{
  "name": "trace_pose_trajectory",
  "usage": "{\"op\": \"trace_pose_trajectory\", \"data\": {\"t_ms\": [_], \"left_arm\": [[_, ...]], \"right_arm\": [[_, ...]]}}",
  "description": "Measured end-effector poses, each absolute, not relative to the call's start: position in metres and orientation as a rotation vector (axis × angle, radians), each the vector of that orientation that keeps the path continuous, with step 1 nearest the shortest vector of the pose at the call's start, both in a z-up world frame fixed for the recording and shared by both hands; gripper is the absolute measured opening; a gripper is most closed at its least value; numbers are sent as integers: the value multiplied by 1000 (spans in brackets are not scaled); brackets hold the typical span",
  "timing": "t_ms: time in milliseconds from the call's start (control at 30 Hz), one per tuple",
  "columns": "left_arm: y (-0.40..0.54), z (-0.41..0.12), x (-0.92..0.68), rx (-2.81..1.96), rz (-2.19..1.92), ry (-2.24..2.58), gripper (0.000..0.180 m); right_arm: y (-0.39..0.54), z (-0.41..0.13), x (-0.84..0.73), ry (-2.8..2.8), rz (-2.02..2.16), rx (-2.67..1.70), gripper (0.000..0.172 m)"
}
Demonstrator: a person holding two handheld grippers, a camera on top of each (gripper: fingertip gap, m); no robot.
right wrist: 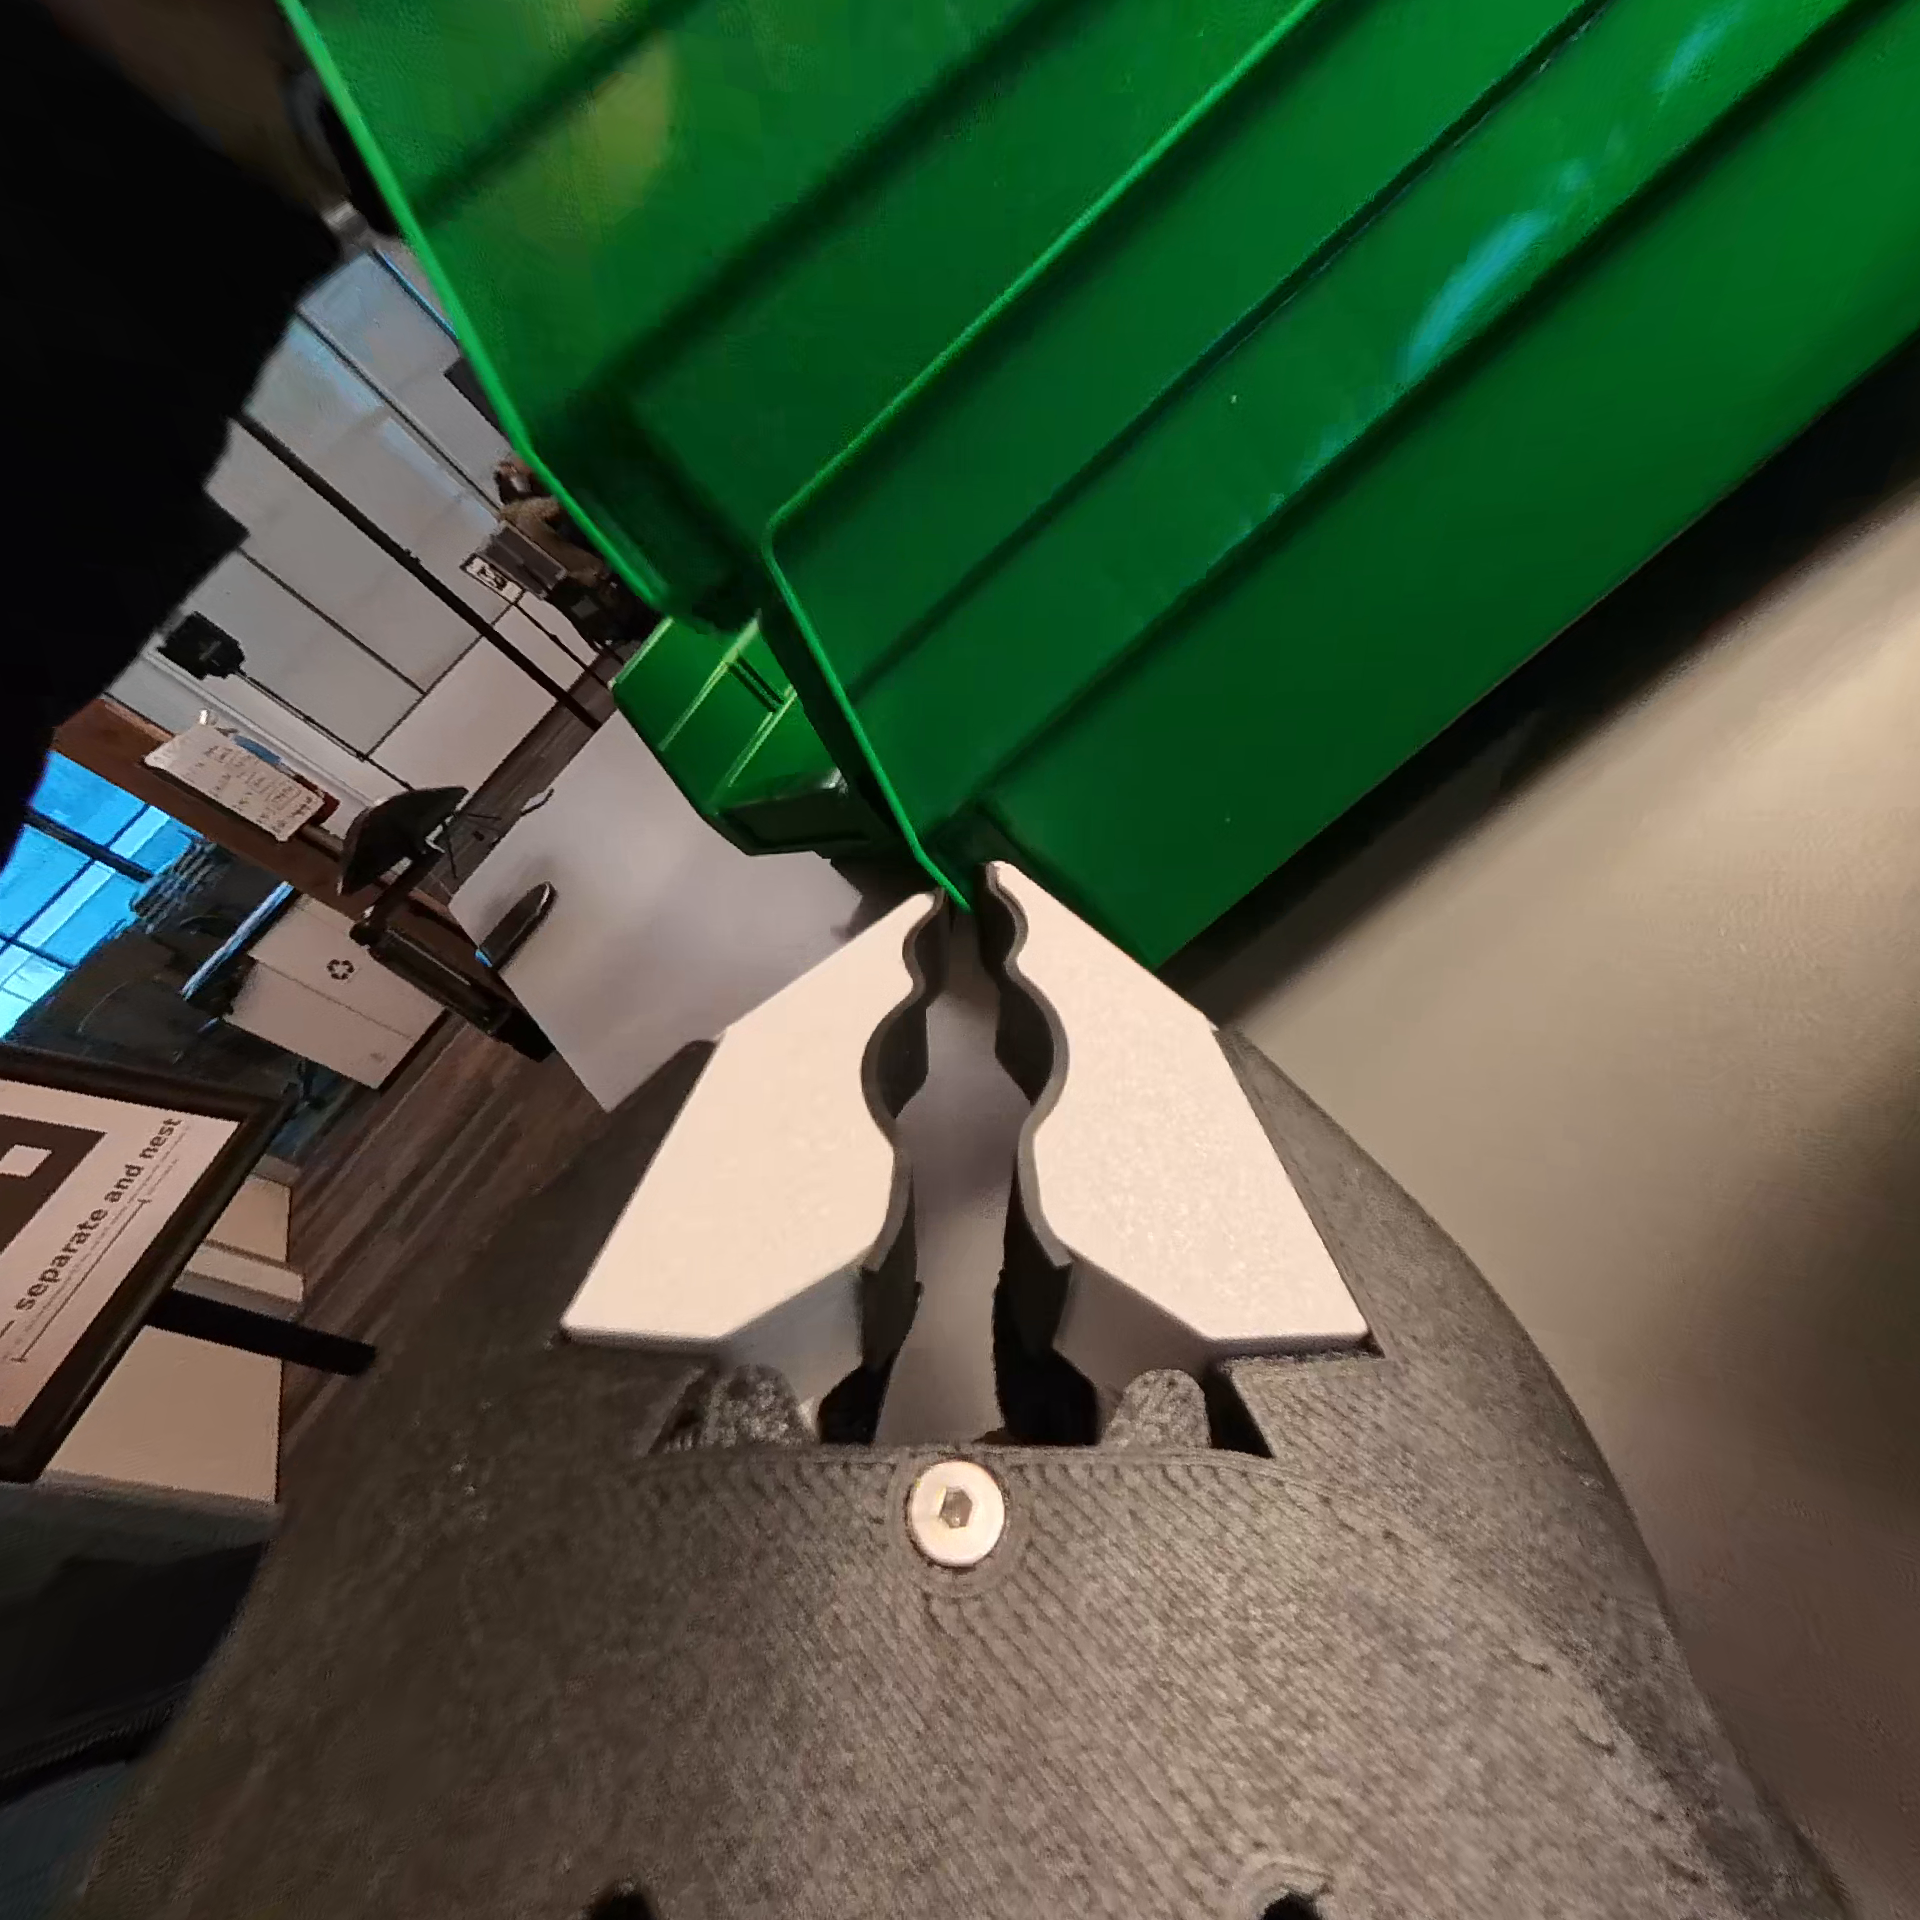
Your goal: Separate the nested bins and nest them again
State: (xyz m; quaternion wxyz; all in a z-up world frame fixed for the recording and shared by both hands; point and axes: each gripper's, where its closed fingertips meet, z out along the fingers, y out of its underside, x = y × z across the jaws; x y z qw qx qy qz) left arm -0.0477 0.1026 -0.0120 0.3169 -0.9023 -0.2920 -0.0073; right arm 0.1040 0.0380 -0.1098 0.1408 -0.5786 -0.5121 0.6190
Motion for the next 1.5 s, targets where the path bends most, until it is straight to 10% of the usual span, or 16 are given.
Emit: {"op": "trace_pose_trajectory", "data": {"t_ms": [533,1067,1500], "left_arm": [[-31,89,-115,-2098,88,-904,97],[-225,-88,-195,-2131,299,-1371,108],[-201,-36,-136,-1820,331,-1083,124]], "right_arm": [[48,-129,132,-1582,1784,-1750,35],[48,-106,150,-1649,1610,-1664,48],[54,-101,143,-1645,1534,-1629,48]]}}
